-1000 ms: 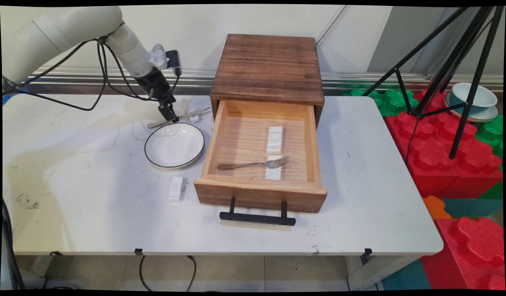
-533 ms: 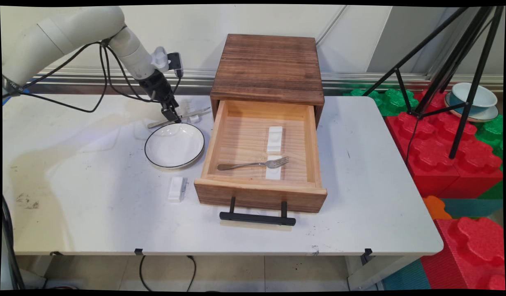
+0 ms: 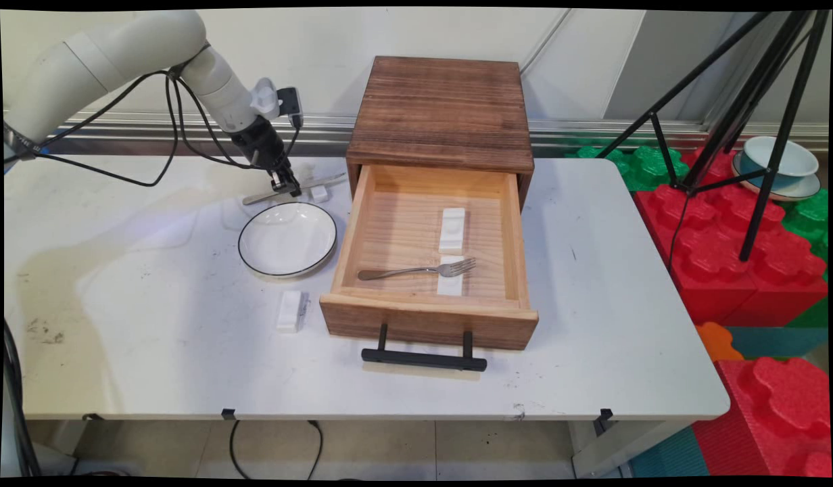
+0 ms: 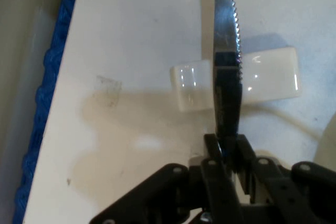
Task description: Place the picked object into the drawer
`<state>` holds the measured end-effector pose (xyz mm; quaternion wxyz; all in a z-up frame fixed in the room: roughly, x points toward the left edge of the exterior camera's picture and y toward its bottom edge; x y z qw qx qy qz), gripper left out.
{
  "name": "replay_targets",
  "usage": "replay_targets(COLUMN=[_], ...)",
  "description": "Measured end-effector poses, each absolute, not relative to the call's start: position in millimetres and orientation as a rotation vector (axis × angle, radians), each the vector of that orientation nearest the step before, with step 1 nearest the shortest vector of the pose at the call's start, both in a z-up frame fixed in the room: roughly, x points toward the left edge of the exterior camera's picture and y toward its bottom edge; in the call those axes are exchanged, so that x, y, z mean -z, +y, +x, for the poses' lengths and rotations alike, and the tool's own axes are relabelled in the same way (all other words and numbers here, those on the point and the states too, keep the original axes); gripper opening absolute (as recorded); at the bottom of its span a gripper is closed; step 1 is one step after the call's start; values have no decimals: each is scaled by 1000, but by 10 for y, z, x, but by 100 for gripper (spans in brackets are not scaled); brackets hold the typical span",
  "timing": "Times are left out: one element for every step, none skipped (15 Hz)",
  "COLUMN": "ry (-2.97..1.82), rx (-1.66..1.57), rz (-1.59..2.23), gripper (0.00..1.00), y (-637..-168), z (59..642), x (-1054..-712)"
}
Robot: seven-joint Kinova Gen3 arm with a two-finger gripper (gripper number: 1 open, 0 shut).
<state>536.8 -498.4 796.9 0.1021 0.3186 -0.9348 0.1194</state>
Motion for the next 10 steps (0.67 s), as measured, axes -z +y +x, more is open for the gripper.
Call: replay_targets(ry=[-2758, -2757, -2757, -2757, -2756, -2755, -2755, -2754, -2752, -2750], rx=[-351, -349, -347, -346, -344, -344, -343, -342, -343, -344], rz=[942, 943, 943, 944, 945, 945, 945, 944, 944, 941], gripper=[0, 0, 0, 0, 0, 0, 0, 0, 0, 0], y=[-4979, -4976, -4972, -4967, -4960, -4954, -4951, -4946, -4934, -4929], z=[5374, 5375, 5375, 5378, 5384, 5387, 5387, 5386, 5390, 5386], x=[-7969, -7969, -7970, -7973, -7977, -7984, -7989, -7998, -8012, -8025])
